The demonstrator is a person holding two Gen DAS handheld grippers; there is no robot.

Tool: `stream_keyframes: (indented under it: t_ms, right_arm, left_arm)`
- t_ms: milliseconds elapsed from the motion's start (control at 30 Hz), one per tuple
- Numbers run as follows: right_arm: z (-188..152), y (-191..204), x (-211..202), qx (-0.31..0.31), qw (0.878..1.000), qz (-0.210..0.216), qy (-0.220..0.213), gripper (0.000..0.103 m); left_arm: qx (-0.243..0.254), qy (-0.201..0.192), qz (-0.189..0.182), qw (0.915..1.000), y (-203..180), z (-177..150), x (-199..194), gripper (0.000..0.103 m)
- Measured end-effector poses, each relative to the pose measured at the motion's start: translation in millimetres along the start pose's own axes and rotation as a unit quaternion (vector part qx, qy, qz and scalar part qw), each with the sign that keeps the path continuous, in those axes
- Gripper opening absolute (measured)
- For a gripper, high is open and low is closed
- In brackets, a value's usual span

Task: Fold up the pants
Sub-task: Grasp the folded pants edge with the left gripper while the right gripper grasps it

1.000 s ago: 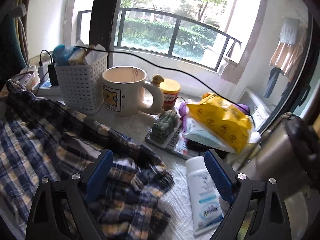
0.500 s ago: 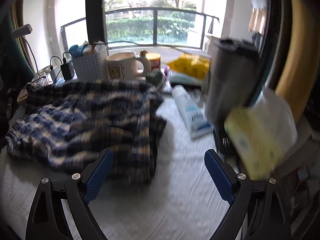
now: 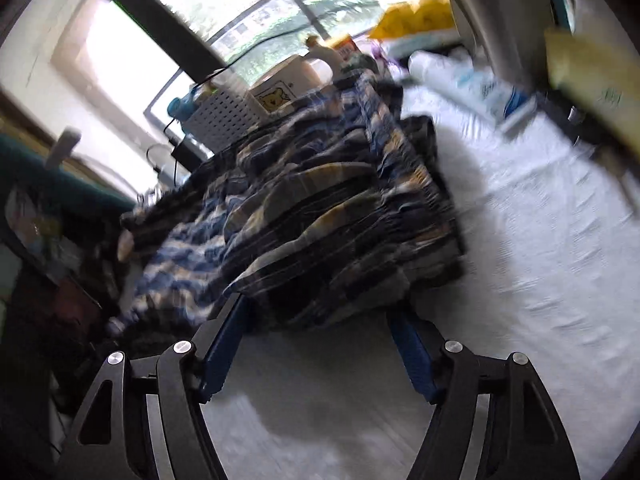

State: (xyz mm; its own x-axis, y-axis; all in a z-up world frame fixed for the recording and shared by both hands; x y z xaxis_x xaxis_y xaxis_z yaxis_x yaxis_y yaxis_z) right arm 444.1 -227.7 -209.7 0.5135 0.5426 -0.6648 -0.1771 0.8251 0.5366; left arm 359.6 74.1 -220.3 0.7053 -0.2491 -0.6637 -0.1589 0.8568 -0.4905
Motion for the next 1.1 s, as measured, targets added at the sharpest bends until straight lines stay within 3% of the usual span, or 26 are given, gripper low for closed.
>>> stream_keyframes:
  t_ms: [67,133,167,200,233,333,500,733,1000,1100]
  right_arm:
    - [8.5,-2.0,4.0,0.030,0.999,0.018,-0.006,0.073]
    - [17.5,-3.6,8.8,0.063,0.997,0.035,-0.017,0.071]
    - [20.6,-4.6,11.0,0.068,0.997,0.035,-0.021,0.063]
    - [21.3,-7.7,14.8,0.071,0.997,0.028,-0.019,0.037]
    - [20.0,-10.3,18.6,0.076,0.997,0.023,-0.015,0.018]
    - [17.5,-6.7,14.4,0.051,0.998,0.015,-0.015,0.010]
    - [23.4,7.9,-20.5,-0.043,0.998,-0.022,-0.032,0.008]
    - [7.1,6.8,-66.5,-0.144,0.988,-0.059,-0.014,0.006]
    - [-29.1,-32.9,-91.8,-0.168,0.980,-0.104,-0.003,0.006]
    - [-38.9,-54.7,-92.5,-0.162,0.978,-0.131,-0.002,0.006]
  left_arm:
    - [0.016,0.002,0.019,0.9997,0.0,0.8,1.3,0.063]
    - [0.028,0.011,0.031,0.9991,3.4,-1.7,3.2,0.030]
    - [0.029,0.016,0.027,0.9991,3.9,-3.0,2.8,0.025]
    - [0.030,0.017,0.024,0.9991,3.1,-3.3,2.4,0.017]
    - [0.037,0.017,0.025,0.9989,0.8,-3.5,0.2,0.013]
    - [0.066,0.018,0.031,0.9972,-10.0,-5.1,-10.2,0.011]
    - [0.097,0.037,0.026,0.9942,-25.4,-18.0,-35.1,0.011]
    - [0.133,0.076,0.015,0.9881,-53.4,-63.8,-73.0,0.011]
    - [0.152,0.100,0.025,0.9829,-56.6,-99.0,-82.6,0.015]
    - [0.164,0.104,0.040,0.9802,-45.6,-100.5,-88.9,0.028]
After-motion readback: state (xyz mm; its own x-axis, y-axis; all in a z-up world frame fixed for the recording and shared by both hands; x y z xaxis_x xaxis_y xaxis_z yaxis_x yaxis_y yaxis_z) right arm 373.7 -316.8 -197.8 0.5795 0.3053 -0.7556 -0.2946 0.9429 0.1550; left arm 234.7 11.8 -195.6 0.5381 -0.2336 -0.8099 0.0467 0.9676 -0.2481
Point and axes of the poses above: each gripper's, at about its wrist camera, not at the fingertips, and x roughly the way its jaws point, y to its left, z to its top, the point moved 10 cm from there along x, roughly the way its jaws point, and after that the axes turned 1 degree about -z, right-handed, at the moved point
